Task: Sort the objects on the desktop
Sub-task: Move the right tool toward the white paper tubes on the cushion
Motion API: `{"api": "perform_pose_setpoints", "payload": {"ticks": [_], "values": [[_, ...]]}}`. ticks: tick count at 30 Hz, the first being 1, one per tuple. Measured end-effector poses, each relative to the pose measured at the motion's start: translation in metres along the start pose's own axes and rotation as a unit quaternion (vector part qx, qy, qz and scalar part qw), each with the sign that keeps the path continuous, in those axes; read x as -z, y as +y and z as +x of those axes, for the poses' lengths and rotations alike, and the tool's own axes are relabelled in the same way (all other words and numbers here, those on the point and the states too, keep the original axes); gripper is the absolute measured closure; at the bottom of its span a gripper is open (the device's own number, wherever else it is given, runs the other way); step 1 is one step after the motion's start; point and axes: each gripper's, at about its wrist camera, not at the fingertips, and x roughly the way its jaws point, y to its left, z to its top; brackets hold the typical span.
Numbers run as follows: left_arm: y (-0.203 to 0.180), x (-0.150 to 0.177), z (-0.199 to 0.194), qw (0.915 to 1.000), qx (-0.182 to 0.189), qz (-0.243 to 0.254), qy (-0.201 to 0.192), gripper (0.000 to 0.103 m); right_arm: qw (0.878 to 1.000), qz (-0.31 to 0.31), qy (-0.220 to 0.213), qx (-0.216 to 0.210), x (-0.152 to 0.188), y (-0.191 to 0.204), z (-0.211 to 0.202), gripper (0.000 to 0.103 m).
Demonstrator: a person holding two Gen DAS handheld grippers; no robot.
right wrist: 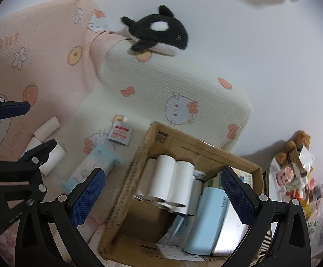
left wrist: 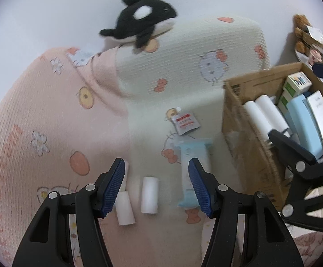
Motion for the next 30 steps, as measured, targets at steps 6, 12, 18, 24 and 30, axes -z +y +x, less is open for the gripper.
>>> {"api": "perform_pose_setpoints", "payload": {"ticks": [6, 12, 18, 24, 30], "values": [[0.033, 0.011, 0.008, 0.9991, -0.017, -0.038, 0.005, 0.039, 0.998, -0.054, 0.0, -0.031, -0.011, 0.04, 0.0, 0.0], [0.065, 0.026, 0.026, 0.9962, -0.019, -0.081, 0.025, 0.039, 0.996, -0.075, 0.005, -0.053, -0.02, 0.068, 0.005, 0.0], [0.094, 0.044, 0.046, 0.9901, -0.021, -0.13, 0.05, 0.039, 0.992, -0.09, 0.012, -0.084, -0.027, 0.089, 0.011, 0.0], [0.116, 0.073, 0.067, 0.978, 0.085, -0.184, 0.049, 0.047, 0.987, -0.087, 0.007, -0.138, -0.029, 0.1, 0.02, 0.0], [0.128, 0.107, 0.084, 0.9702, 0.092, -0.223, 0.026, 0.047, 0.98, -0.077, 0.002, -0.185, -0.028, 0.109, 0.034, 0.0]]}}
